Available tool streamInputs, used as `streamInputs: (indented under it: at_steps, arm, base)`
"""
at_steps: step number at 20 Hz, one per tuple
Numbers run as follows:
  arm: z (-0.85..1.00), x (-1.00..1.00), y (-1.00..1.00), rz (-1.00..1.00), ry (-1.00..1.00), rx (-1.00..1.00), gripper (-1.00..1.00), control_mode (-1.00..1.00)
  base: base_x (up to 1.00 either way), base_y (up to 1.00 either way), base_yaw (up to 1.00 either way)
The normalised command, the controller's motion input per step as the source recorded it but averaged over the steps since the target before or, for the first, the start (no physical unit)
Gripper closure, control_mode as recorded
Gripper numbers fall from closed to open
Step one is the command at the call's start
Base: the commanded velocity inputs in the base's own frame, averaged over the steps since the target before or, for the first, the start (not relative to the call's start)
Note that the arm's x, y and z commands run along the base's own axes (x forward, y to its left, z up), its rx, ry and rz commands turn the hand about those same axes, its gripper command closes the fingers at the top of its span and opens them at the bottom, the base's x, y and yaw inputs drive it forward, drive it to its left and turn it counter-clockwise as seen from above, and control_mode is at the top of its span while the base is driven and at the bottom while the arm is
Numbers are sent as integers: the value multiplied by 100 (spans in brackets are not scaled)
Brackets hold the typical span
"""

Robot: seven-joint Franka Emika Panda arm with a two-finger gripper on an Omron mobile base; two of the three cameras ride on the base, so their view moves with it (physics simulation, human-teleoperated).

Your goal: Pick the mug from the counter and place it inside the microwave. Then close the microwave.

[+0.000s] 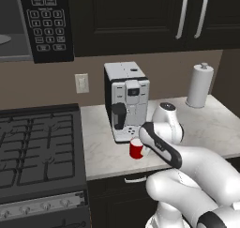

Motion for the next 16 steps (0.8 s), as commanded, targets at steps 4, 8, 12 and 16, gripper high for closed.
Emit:
streamInputs:
  at_steps: [4, 8, 12, 16]
  arm:
    - [0, 2, 8, 0, 0, 0, -100, -100]
    - [0, 12, 13, 0, 0, 0, -100, -100]
    - [0, 16, 4, 0, 0, 0, -100, -100]
    - [0, 10, 1, 0, 0, 0, -100, -100]
  base:
    - [0, 0, 0]
    - [0, 0, 0]
    - [0, 0, 0]
    - [0, 0, 0]
